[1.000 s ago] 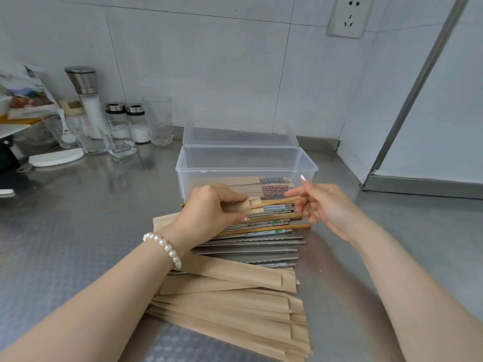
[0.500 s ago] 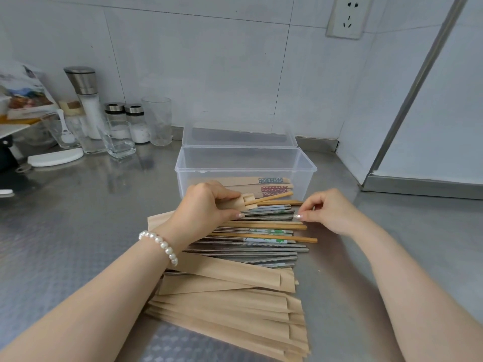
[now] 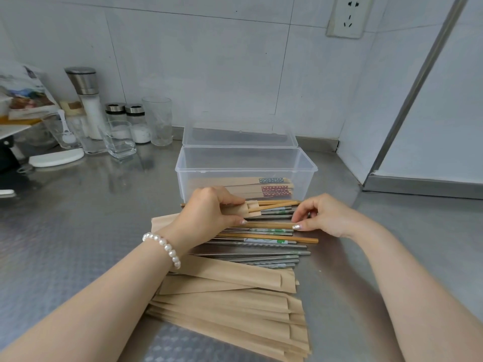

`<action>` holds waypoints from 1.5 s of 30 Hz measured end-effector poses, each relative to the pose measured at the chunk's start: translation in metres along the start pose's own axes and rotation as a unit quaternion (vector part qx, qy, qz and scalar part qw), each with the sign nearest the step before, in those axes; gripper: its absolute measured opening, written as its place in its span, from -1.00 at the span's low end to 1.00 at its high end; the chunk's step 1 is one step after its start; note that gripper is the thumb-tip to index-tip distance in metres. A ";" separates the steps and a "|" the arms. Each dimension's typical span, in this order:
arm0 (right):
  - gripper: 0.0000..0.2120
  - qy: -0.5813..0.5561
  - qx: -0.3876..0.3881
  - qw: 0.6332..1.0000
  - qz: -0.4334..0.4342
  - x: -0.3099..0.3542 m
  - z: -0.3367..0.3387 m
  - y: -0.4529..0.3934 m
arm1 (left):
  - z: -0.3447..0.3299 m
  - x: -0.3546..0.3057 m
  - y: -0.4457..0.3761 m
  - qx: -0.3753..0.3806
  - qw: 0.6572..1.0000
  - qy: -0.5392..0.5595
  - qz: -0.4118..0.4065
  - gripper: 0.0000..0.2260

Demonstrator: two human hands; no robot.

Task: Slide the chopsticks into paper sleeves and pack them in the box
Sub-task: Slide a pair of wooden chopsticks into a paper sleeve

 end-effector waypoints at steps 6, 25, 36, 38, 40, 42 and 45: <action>-0.85 0.024 0.037 0.999 -0.009 0.001 -0.003 0.001 | 0.000 -0.001 0.001 -0.005 1.000 -0.007 -0.006 -0.63; -0.80 -0.450 -0.309 0.825 0.143 -0.003 0.036 0.003 | 0.003 0.001 0.001 -0.006 1.000 0.018 0.012 -0.60; -0.69 -0.565 -0.456 0.678 0.117 -0.023 0.057 0.011 | 0.001 0.006 0.000 -0.011 1.000 0.005 0.024 -0.63; -0.69 -0.566 -0.467 0.670 0.114 -0.024 0.058 0.012 | 0.000 0.007 0.000 -0.005 1.000 0.001 0.028 -0.63; -0.69 -0.564 -0.479 0.662 0.116 -0.024 0.059 0.013 | 0.000 0.007 -0.001 -0.002 1.000 -0.003 0.028 -0.63; -0.70 -0.566 -0.485 0.657 0.116 -0.026 0.061 0.013 | -0.001 0.007 -0.001 0.000 1.000 -0.007 0.028 -0.64; -0.70 -0.569 -0.486 0.654 0.111 -0.029 0.062 0.013 | -0.001 0.007 0.000 0.002 0.999 -0.016 0.030 -0.64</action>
Point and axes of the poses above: each hand's wrist, its own y-axis away from the middle knuckle, its own z-axis out of the back of the hand, x = y × z, the point moved 3 cm from there along -y, towards the middle knuckle, and after that the axes turned 8 degrees about -y, right-handed, at the moved point
